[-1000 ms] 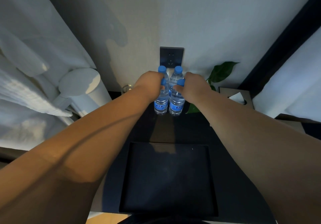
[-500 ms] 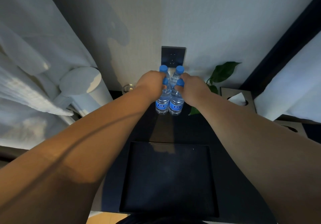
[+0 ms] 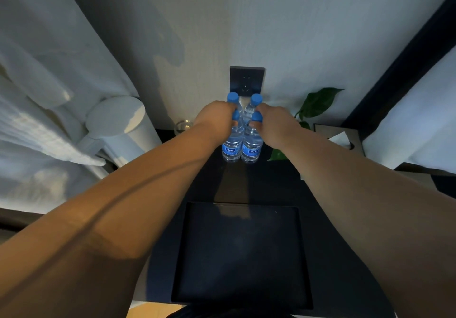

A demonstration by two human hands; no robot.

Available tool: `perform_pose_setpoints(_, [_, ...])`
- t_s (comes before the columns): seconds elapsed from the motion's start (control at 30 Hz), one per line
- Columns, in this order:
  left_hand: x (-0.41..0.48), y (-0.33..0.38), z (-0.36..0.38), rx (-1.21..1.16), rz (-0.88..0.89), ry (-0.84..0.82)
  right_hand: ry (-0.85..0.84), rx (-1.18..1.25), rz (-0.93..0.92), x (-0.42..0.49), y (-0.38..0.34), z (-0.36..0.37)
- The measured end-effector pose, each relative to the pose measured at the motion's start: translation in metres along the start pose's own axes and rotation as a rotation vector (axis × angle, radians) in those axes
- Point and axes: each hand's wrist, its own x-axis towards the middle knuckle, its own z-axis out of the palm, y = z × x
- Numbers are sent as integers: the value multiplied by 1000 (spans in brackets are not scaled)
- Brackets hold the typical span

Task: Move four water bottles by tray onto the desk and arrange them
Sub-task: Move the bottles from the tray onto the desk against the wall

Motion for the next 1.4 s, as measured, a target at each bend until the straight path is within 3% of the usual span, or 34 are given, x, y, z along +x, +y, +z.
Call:
perform_pose_setpoints(0.6, [2,0,-2,-15,10,-23,8,14,33,-3,-4,1])
perform_pose_setpoints(0.87, [-6,2,-6,-133,-61,-17,-79,15,33,-3,-8,-12])
perform_pose_setpoints(1.4, [-10,0,-3,-189,-112,28,-22,61,45,-10,-11,-8])
